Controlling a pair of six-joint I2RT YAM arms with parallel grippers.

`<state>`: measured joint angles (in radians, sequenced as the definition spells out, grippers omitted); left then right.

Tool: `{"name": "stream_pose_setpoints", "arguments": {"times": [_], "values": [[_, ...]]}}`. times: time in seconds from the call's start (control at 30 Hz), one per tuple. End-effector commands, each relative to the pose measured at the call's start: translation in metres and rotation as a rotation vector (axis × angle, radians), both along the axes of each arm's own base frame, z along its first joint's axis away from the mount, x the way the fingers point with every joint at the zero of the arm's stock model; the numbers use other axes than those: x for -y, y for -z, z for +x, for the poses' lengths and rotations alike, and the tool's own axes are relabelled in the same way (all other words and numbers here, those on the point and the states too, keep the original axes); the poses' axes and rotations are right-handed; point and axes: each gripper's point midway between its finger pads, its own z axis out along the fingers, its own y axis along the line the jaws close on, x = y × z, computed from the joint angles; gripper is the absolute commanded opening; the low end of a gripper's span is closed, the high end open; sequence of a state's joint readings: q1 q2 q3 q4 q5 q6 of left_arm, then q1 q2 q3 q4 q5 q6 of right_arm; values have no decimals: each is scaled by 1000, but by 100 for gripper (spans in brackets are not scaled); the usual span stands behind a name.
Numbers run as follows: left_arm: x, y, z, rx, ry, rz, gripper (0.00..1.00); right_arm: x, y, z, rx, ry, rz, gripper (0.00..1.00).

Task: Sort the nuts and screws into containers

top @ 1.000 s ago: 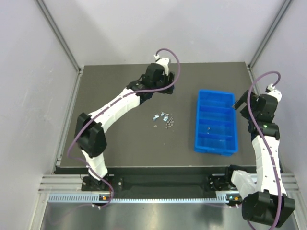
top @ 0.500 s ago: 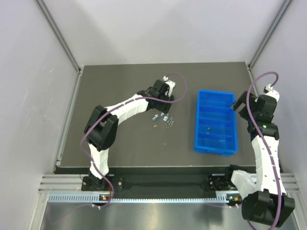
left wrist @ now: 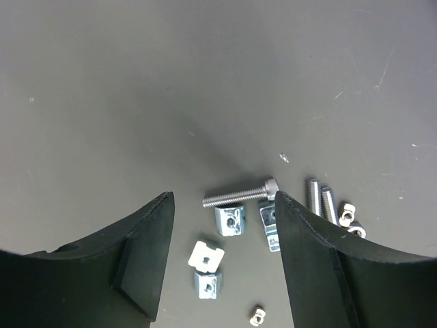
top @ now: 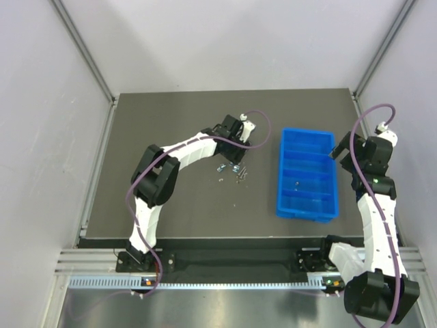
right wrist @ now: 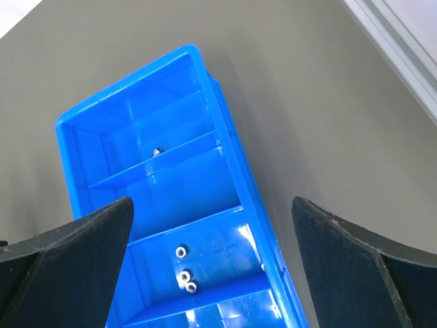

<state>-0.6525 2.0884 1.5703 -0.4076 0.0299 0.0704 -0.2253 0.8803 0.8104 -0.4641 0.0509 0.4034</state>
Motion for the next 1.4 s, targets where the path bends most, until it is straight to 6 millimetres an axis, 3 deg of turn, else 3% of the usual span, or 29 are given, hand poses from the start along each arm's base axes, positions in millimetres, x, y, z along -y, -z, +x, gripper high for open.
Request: {"name": "stream_pose_setpoints", "arguments": {"times": [0.0,0.47,0.77,0.83,0.93,0.97,1.17,1.27,1.37], "values": [[6,-10,12,36,57,-1,65,7,-5,2,16,24,-25,100],[7,7,3,-6,141,16,65,10,3,2,-6,39,-30,100],[4,36,4,-54,139,53,60,12,2,0,-4,56,-35,100],[6,39,7,-51,130,47,57,12,2,-1,-7,57,-35,100],[6,42,9,-58,114,48,39,15,1,-3,-7,69,-44,100],[4,44,9,-66,98,53,28,16,0,-4,-5,76,-48,100],[-8,50,11,-88,-28,88,1,17,0,-6,-5,83,-52,100],[-19,47,20,-64,-223,80,0,16,2,-6,-3,87,-43,100],[-4,35,19,-69,-311,-66,0,16,3,-6,-5,88,-43,100]]}}
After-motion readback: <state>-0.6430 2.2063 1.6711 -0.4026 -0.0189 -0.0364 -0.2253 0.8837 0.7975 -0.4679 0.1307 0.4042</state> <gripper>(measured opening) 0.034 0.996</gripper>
